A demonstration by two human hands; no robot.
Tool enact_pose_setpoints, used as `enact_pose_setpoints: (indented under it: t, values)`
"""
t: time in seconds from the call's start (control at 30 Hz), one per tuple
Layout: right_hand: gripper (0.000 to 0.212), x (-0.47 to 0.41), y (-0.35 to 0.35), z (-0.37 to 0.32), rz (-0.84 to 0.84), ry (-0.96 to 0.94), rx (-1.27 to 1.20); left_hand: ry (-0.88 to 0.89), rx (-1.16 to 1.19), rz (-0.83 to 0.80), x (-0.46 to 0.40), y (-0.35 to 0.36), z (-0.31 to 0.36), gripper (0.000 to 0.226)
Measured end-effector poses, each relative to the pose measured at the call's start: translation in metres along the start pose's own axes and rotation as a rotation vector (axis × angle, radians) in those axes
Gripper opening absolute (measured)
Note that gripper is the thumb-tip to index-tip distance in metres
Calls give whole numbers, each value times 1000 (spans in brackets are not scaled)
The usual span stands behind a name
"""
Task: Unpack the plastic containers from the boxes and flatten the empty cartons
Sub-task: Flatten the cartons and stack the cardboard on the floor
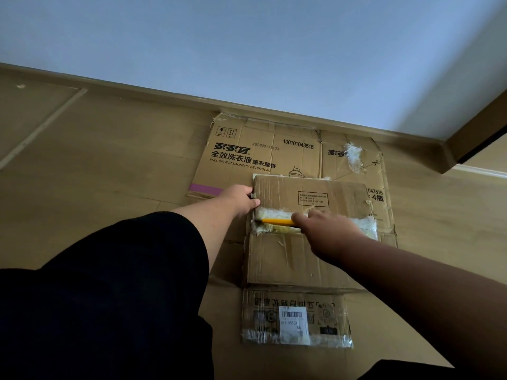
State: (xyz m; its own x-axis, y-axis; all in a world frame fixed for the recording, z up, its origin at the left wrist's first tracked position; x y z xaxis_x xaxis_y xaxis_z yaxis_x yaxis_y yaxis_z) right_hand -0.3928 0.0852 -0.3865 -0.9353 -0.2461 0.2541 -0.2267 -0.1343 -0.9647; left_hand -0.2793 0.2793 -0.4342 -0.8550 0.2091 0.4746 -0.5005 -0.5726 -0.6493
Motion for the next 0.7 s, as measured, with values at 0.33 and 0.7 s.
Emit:
enact_pose_setpoints:
  t: [0.33, 0.7]
  values:
    - [39, 0, -13, 7, -45, -5, 28, -6, -59, 20, -2, 3, 3, 59]
    - [34, 5, -5, 21, -81, 63, 19, -18, -86, 32, -4, 5, 2, 58]
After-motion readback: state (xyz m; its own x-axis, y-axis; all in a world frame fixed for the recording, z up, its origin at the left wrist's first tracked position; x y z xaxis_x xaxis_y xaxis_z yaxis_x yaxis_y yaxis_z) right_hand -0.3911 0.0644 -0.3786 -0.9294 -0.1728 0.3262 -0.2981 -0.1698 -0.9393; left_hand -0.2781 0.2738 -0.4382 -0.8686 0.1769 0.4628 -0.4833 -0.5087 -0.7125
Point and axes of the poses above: each hand's wrist, its own x-axis away from the middle knuckle, its own y-axis out of the palm, z = x × y, the point moved 1 cm from there along -x, towards the middle knuckle, and after that the axes turned 1 degree about y, right-handed, at the moved point
